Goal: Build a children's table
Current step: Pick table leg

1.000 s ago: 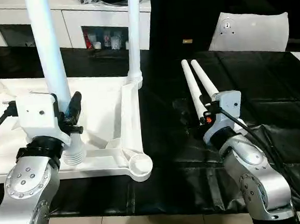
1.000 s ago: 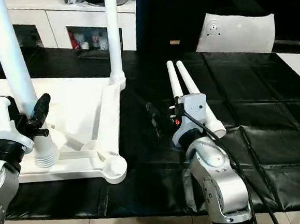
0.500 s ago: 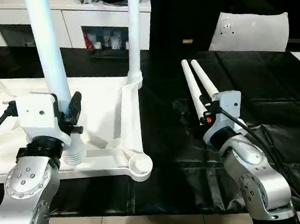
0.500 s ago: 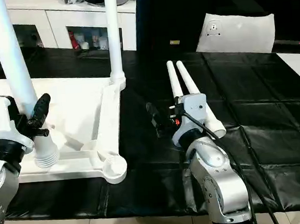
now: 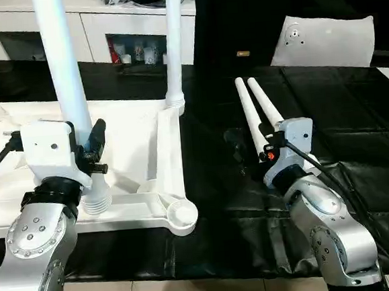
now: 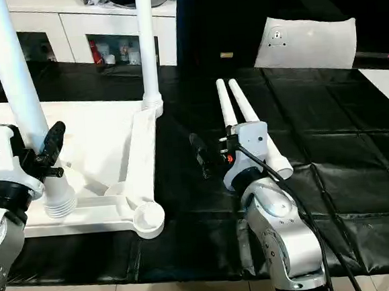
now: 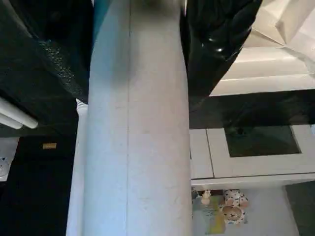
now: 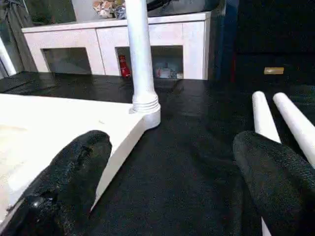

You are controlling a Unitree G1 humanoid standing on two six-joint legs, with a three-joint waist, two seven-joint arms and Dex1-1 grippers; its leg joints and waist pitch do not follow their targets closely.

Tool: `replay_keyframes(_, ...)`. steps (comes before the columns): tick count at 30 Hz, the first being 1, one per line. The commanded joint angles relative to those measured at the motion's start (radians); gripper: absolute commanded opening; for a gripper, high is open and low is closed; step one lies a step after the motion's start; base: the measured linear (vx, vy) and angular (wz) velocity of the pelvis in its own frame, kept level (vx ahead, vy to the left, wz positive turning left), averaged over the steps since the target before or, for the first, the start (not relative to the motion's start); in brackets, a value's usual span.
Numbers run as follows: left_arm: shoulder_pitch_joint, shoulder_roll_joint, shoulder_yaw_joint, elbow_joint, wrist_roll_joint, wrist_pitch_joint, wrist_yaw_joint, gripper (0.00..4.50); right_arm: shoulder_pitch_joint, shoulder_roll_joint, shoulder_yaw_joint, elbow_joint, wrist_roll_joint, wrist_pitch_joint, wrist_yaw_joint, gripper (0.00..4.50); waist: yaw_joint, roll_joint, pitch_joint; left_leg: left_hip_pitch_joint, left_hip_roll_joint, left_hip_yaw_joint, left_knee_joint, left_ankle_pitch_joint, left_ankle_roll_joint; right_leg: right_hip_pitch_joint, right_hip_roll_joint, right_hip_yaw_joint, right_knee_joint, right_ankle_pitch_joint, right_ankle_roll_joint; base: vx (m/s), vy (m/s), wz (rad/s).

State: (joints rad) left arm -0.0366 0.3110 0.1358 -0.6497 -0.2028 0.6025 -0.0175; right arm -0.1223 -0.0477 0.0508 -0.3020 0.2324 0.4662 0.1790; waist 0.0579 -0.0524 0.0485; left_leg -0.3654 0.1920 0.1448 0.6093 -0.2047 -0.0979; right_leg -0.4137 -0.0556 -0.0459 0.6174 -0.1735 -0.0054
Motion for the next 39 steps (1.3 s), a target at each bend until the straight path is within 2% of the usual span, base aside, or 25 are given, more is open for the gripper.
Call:
replay_keyframes(1, 0.004, 0.000, 0.003, -0.008, -0.002, -0.005, 0.002, 1.86, -0.013, -0.001, -0.003, 0.003, -0.003, 0.001, -0.008, 4.37, 0.000, 0.016, -0.054, -0.002, 0.015, 0.002, -0.077, -0.207, -0.029, 0.047, -0.048, 0.038, -0.074, -0.282, -0.043, 0.000, 0.000, 0.00)
replay_keyframes(39, 0.004, 0.000, 0.003, -0.008, -0.002, -0.005, 0.002, 1.86, -0.013, -0.001, -0.003, 0.003, -0.003, 0.001, -0.008, 4.37, 0.000, 0.015, -0.054, -0.001, 0.015, 0.002, -0.077, -0.210, -0.028, 0.045, -0.048, 0.038, -0.075, -0.297, -0.039, 0.000, 0.000, 0.00)
